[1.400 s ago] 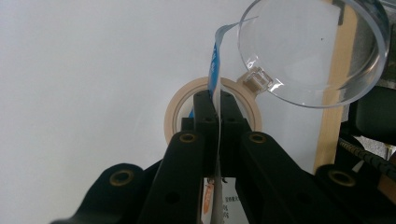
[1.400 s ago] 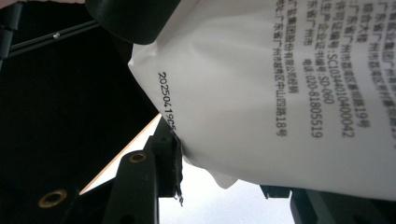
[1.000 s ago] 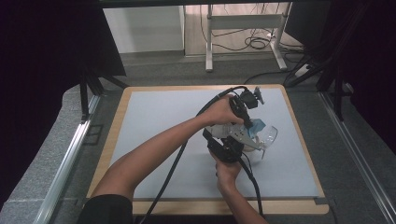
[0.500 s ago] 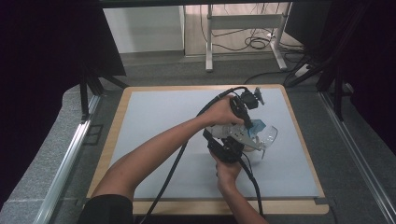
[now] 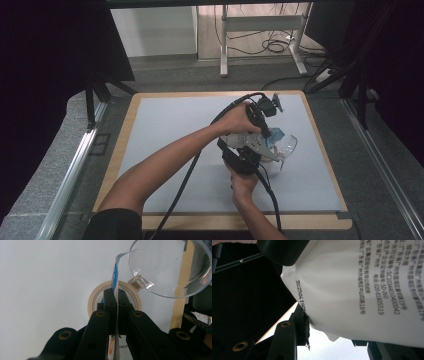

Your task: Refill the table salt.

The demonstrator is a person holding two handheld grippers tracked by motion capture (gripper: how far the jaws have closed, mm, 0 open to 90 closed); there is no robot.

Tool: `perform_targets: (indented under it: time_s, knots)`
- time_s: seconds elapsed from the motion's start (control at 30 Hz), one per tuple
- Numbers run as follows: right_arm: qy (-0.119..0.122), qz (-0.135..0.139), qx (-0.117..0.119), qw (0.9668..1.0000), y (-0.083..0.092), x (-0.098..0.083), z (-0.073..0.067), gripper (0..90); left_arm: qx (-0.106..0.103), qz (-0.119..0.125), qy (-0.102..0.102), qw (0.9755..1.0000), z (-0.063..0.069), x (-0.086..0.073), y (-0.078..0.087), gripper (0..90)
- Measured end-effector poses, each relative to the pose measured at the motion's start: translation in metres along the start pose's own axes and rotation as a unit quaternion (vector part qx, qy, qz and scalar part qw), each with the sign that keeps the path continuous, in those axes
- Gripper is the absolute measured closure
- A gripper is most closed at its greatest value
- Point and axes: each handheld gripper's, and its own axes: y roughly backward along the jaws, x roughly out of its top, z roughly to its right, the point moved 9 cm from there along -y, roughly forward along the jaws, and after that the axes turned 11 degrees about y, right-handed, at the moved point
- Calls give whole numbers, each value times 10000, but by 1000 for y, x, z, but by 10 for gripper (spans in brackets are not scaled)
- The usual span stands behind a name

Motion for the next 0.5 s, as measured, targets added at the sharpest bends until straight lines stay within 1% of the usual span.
perform_targets:
  time_s: [0.33,0.4,0.5]
  knots:
    - [-22,38,-12,10000,0,1,0,578,7,-21,-2,10000,0,1,0,897]
    - [-62,41,-7,10000,0,1,-1,578,23,-40,-24,10000,1,2,0,897]
    - [-54,79,-42,9999,1,3,1,578,27,-43,-46,10000,2,3,1,897]
